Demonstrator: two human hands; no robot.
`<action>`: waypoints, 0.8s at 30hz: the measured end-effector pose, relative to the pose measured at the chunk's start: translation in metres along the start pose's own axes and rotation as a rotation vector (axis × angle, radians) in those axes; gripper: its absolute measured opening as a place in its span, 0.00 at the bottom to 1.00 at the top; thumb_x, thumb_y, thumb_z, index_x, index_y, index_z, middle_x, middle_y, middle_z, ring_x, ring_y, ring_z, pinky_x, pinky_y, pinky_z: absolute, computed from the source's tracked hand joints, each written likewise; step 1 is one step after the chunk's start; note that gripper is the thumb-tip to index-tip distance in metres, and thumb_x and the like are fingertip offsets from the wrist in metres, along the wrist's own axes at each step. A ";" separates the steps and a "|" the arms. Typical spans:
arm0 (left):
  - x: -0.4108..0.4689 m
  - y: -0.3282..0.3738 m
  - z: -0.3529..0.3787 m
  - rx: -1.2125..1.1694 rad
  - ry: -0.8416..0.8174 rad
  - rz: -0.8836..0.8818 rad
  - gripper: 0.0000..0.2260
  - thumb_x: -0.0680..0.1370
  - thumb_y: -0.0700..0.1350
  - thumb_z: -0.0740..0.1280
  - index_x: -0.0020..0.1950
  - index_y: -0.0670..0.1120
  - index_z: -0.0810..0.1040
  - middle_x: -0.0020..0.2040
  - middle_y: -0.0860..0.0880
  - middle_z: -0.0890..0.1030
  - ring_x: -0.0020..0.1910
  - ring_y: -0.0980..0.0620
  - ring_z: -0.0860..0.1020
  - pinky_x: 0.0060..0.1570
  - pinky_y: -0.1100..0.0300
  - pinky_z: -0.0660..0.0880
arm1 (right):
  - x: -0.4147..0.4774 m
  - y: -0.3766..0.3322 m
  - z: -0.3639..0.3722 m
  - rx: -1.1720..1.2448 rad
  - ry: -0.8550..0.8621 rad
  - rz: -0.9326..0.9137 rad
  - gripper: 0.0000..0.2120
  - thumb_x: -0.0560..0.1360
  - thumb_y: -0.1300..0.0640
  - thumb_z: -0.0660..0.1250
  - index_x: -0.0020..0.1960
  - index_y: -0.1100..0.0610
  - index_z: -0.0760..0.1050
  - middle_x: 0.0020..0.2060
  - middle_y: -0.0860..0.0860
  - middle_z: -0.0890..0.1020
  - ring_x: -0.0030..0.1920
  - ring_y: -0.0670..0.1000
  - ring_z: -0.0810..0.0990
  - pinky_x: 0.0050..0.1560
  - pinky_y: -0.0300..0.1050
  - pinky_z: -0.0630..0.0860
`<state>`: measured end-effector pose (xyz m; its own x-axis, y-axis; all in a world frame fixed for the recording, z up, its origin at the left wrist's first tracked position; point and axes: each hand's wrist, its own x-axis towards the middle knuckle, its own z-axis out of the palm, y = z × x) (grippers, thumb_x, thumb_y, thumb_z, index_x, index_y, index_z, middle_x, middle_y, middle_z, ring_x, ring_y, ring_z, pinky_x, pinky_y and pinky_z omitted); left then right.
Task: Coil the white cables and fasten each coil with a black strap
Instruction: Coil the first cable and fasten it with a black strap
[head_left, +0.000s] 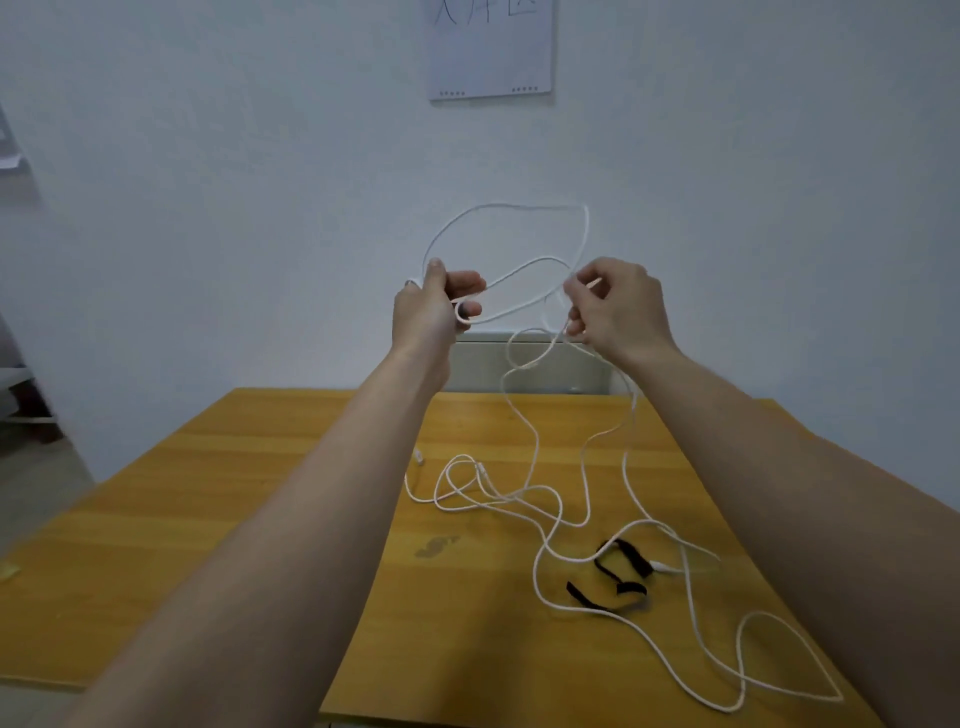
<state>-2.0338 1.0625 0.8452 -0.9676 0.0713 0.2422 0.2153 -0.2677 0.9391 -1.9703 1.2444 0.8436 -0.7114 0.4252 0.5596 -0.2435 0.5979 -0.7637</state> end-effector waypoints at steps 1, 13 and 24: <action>0.000 0.001 -0.001 0.053 -0.017 0.008 0.21 0.87 0.51 0.55 0.46 0.43 0.82 0.44 0.49 0.87 0.30 0.55 0.77 0.41 0.59 0.73 | 0.005 -0.003 -0.004 0.007 0.006 0.020 0.05 0.79 0.59 0.68 0.45 0.58 0.81 0.31 0.54 0.83 0.30 0.52 0.85 0.33 0.48 0.81; -0.003 0.016 -0.004 0.237 0.037 0.102 0.18 0.88 0.50 0.53 0.57 0.37 0.74 0.54 0.48 0.86 0.43 0.51 0.87 0.38 0.60 0.79 | 0.030 -0.033 -0.033 0.100 0.110 -0.084 0.02 0.79 0.58 0.70 0.48 0.56 0.80 0.38 0.53 0.86 0.40 0.53 0.87 0.46 0.51 0.85; -0.001 0.010 -0.018 0.363 0.003 -0.072 0.15 0.85 0.48 0.57 0.40 0.45 0.70 0.35 0.48 0.78 0.29 0.50 0.71 0.29 0.62 0.69 | 0.031 -0.030 -0.036 0.014 0.052 0.047 0.04 0.81 0.59 0.67 0.48 0.56 0.79 0.39 0.58 0.86 0.40 0.54 0.87 0.46 0.52 0.86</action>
<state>-2.0332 1.0426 0.8496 -0.9823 0.0746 0.1718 0.1786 0.0968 0.9792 -1.9612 1.2641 0.8954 -0.6871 0.4872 0.5390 -0.2205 0.5670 -0.7936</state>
